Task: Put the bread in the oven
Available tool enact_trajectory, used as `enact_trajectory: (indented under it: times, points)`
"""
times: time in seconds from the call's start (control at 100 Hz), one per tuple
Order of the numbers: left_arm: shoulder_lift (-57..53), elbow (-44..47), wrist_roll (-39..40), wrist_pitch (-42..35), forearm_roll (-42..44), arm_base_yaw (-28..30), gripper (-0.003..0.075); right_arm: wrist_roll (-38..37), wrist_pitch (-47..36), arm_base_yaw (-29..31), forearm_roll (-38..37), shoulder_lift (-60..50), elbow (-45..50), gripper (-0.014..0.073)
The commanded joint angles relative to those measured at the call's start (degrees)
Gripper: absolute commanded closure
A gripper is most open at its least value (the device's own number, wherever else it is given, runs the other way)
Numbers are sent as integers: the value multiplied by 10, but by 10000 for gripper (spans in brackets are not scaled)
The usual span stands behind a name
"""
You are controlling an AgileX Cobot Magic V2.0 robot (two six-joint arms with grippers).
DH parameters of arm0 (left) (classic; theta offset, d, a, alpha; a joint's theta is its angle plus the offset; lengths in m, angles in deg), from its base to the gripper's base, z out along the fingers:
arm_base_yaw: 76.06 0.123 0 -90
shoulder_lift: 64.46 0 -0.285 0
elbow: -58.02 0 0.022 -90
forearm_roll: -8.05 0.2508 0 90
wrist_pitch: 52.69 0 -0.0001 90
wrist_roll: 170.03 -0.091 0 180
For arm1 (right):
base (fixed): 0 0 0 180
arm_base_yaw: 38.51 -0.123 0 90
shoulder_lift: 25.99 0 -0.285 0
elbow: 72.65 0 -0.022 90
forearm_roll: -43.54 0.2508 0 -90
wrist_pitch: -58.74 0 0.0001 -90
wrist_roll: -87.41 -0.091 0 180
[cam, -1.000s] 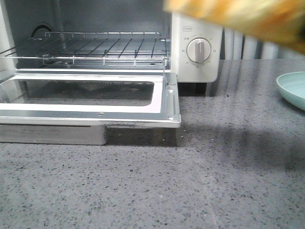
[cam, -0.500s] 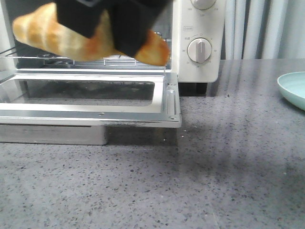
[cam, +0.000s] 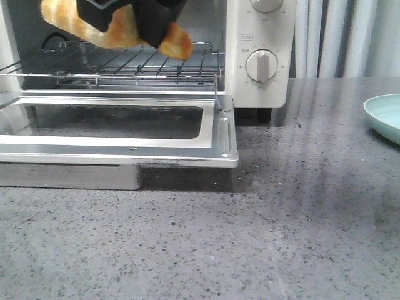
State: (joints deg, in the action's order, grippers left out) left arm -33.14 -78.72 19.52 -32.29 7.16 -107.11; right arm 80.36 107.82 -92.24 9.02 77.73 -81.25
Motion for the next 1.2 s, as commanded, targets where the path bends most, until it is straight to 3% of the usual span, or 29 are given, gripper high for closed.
enact_trajectory:
  times: [0.0, 0.21, 0.28, 0.35, 0.47, 0.54, 0.9, 1.19]
  points:
    - [3, -14, 4, -47, -5, 1, 742, 6, -31, 16, -31, -10, -32, 662]
    - [3, -14, 4, -47, -5, 1, 742, 6, -39, 27, -41, 23, -66, 660]
    - [3, -14, 4, -47, -5, 1, 742, 6, -42, 29, -41, 32, -76, 611]
    - [3, -14, 4, -47, -5, 1, 742, 6, -42, 30, -41, 39, -87, 466]
    - [3, -14, 4, -47, -5, 1, 742, 6, -44, 34, -41, 45, -103, 107]
    - [3, -14, 4, -46, -5, 1, 742, 6, -44, 34, -42, 45, -108, 21]
    - [-10, -14, 5, -45, 1, 1, 742, 2, -26, 32, -42, 45, -108, 69]
    - [-57, -14, 37, 1, 52, 25, 742, 0, 36, -14, -42, 41, -108, 69]
